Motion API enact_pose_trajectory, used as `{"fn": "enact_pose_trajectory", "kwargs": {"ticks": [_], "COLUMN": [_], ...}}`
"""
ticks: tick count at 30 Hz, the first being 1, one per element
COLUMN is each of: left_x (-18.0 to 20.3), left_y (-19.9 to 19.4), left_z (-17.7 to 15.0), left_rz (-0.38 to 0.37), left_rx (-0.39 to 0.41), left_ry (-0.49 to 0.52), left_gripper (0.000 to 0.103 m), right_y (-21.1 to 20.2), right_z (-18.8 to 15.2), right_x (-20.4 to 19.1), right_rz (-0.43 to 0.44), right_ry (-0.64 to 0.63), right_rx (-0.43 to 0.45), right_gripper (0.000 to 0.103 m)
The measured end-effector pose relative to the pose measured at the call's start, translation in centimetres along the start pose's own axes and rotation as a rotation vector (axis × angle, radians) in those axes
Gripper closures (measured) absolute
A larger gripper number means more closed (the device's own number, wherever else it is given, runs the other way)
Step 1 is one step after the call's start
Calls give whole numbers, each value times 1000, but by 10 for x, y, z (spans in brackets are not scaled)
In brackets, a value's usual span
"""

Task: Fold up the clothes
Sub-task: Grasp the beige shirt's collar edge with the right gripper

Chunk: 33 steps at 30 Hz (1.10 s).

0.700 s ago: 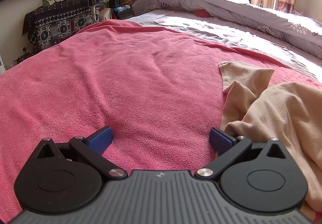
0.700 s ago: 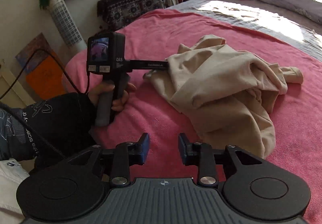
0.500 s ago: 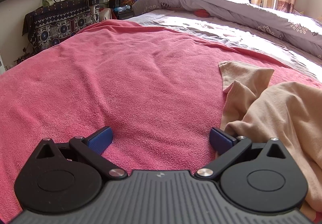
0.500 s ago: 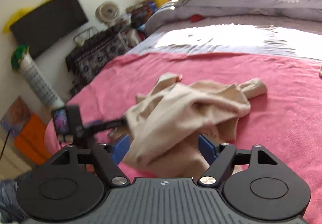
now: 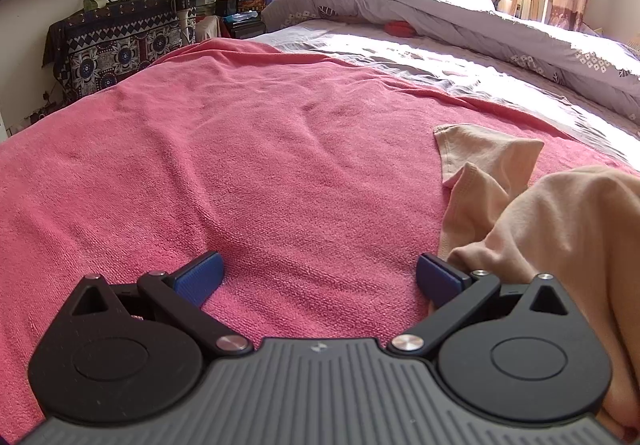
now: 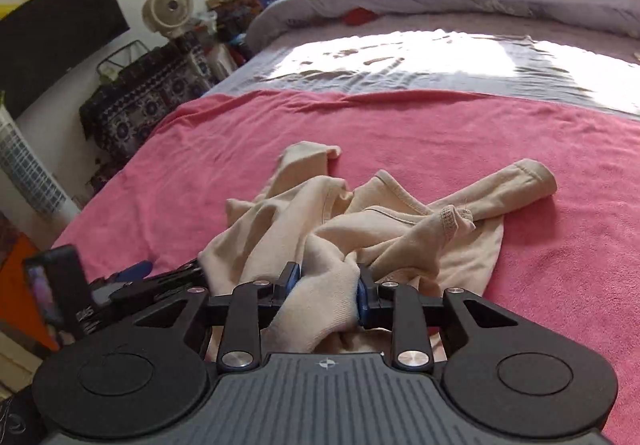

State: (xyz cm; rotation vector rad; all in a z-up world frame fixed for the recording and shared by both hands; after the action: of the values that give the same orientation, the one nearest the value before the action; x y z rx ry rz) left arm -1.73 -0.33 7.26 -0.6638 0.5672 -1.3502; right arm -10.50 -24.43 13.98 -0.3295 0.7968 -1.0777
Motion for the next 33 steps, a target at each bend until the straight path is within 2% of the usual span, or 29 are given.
{"fn": "enact_pose_trajectory", "kwargs": {"ticks": [2, 4, 7, 10, 12, 14, 15, 18, 19, 21, 22, 24, 25, 26, 28, 30, 33], "left_x": [0, -3, -6, -12, -20, -31, -37, -52, -57, -63, -66, -69, -71, -72, -69, -60, -41], "left_y": [-2, -3, -6, -13, -23, -32, -37, -51, -53, -61, -68, -82, -88, -94, -104, -112, -130], "left_z": [1, 3, 6, 7, 5, 1, 0, -1, 5, 6, 7, 9, 12, 14, 17, 22, 25], "left_rz": [-17, -23, -36, -84, -127, -142, -149, -163, -145, -149, -156, -152, -154, -161, -198, -259, -339], "left_rx": [-35, -24, -20, -5, 24, 36, 41, 30, -5, -6, 12, 45, 62, 79, 102, 107, 172], "left_ry": [-15, -15, -9, 39, 86, 101, 108, 115, 131, 128, 125, 136, 149, 164, 220, 315, 423], "left_gripper": [0, 0, 0, 0, 0, 0, 0, 0, 0, 0, 0, 0, 0, 0, 0, 0, 0], "right_y": [-32, -55, -78, -100, -117, -137, -144, -144, -138, -111, -98, -67, -63, -57, -66, -91, -140], "right_z": [-23, -45, -79, -100, -102, -99, -92, -72, -65, -42, -29, -12, -16, -17, -25, -40, -52], "right_x": [-11, -17, -20, -17, -9, -1, 3, 19, 26, 37, 46, 52, 48, 37, 8, -16, -34], "right_rz": [51, 87, 84, 79, 84, 61, 38, -49, -77, -102, -96, -67, -62, -70, -79, -89, -76], "right_ry": [-63, -117, -177, -171, -140, -119, -110, -99, -101, -101, -84, -41, -40, -72, -185, -286, -416], "right_rx": [-24, -71, -169, -202, -173, -102, -50, 70, 92, 81, 49, -30, -59, -67, -33, 13, 64], "right_gripper": [74, 73, 70, 66, 59, 37, 32, 27, 23, 17, 18, 53, 87, 91, 91, 91, 91]}}
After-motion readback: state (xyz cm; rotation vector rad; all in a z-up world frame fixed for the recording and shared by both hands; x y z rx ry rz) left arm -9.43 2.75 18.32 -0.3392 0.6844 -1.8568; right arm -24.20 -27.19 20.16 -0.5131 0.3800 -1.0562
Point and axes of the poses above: each gripper's, at about its wrist camera, not at the fingertips, and y roughly the way its jaws point, x to its right, z to its top, the point moved 1 cm from there along y, roughly the way its jaws point, and after that the axes turned 10 degrees about z, right-handed, at the moved point
